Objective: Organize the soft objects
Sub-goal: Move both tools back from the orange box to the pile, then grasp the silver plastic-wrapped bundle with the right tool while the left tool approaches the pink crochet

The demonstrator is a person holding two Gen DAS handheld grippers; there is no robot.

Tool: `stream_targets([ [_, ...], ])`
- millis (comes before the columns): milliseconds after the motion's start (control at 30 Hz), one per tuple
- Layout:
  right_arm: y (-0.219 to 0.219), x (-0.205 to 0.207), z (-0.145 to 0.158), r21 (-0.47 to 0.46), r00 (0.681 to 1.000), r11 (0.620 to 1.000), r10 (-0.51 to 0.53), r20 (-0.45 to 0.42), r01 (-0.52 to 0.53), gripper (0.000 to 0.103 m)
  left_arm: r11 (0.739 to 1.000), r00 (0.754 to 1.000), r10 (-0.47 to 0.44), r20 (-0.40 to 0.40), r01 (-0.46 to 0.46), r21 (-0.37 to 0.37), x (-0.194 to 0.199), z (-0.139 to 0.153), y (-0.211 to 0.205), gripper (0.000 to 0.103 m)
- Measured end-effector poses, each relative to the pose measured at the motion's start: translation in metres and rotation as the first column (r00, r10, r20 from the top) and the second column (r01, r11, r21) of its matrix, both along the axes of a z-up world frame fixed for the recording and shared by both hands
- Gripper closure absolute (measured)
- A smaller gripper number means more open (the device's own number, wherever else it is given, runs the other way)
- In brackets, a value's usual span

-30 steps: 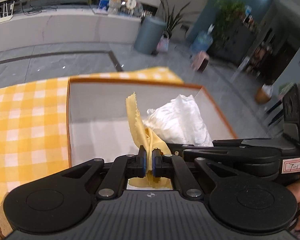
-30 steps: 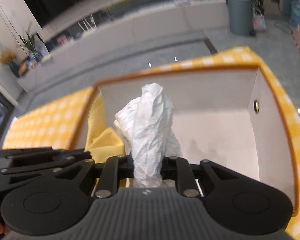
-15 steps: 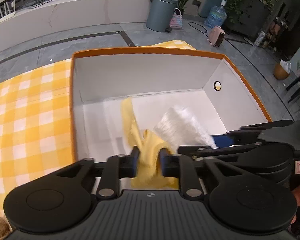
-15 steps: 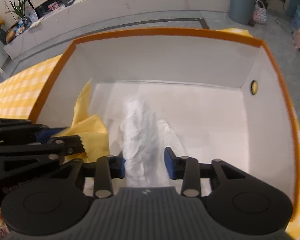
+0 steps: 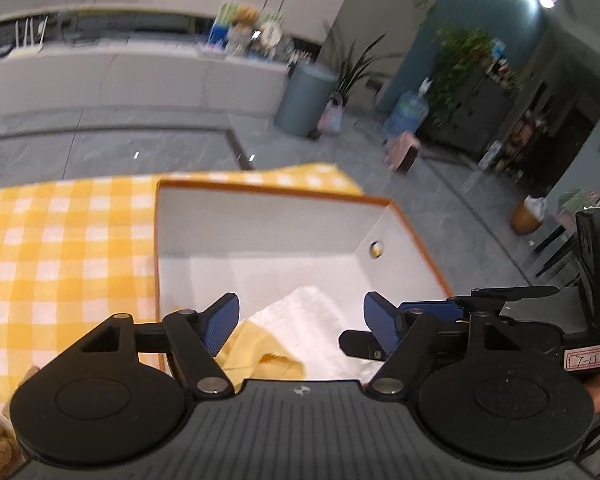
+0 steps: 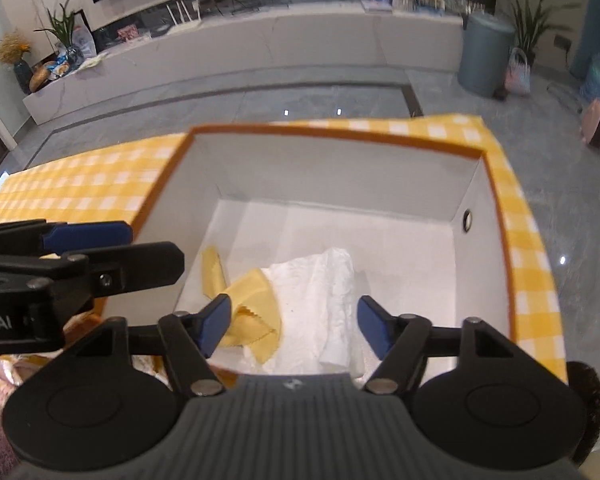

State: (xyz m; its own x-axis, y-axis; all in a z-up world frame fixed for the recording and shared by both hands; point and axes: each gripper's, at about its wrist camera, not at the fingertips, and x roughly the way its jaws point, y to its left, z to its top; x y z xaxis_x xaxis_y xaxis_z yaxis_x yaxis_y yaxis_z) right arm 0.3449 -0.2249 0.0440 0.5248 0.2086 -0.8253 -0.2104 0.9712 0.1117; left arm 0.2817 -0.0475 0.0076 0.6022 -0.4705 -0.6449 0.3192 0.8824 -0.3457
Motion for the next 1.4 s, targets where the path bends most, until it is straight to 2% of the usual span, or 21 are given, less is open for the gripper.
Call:
stream_targets([
  [133, 0.000, -0.034, 0.025, -0.004, 0.995, 1.000, -0.014, 0.103, 0.014, 0.031, 1.000, 0.995, 0.010, 0.101, -0.012, 0.025, -0.027, 0.018, -0.002, 0.019],
  [267, 0.002, -0.082, 0.038, -0.006, 0.975, 1.000, -0.022, 0.222, 0.024, 0.031, 0.998, 0.968, 0.013, 0.250, -0.027, 0.055, -0.068, 0.034, -0.004, 0.019],
  [500, 0.013, -0.167, 0.046, 0.056, 0.920, 0.997, -0.063, 0.387, 0.045, 0.031, 0.994, 0.935, 0.059, 0.349, -0.086, 0.060, -0.147, 0.040, 0.001, 0.019],
  [667, 0.027, -0.219, 0.032, 0.113, 0.898, 0.993, -0.080, 0.433, 0.034, 0.031, 0.984, 0.928, 0.092, 0.360, -0.141, 0.111, -0.197, 0.024, 0.015, 0.022],
  [800, 0.041, -0.244, 0.019, 0.125, 0.895, 0.992, -0.070, 0.441, 0.016, 0.031, 0.969, 0.926, 0.097, 0.365, -0.172, 0.179, -0.227, 0.012, 0.025, 0.022],
  [867, 0.049, -0.255, 0.013, 0.122, 0.895, 0.992, -0.060, 0.443, 0.006, 0.031, 0.967, 0.928, 0.116, 0.354, -0.188, 0.175, -0.239, 0.006, 0.032, 0.022],
  [1067, 0.063, -0.278, -0.011, 0.136, 0.907, 0.991, -0.068, 0.416, 0.012, 0.031, 0.951, 0.934, 0.196, 0.299, -0.255, 0.175, -0.261, -0.015, 0.052, 0.022],
  [1167, 0.072, -0.285, -0.026, 0.105, 0.914, 0.994, -0.039, 0.405, -0.004, 0.031, 0.949, 0.939, 0.223, 0.262, -0.270, 0.160, -0.263, -0.023, 0.063, 0.022],
  [1300, 0.085, -0.287, -0.039, 0.056, 0.931, 0.997, 0.034, 0.363, -0.058, 0.031, 0.936, 0.940, 0.244, 0.238, -0.293, 0.197, -0.271, -0.035, 0.076, 0.023],
  [1400, 0.091, -0.287, -0.044, 0.043, 0.934, 0.996, 0.059, 0.351, -0.079, 0.031, 0.940, 0.948, 0.229, 0.221, -0.274, 0.203, -0.271, -0.041, 0.081, 0.023],
])
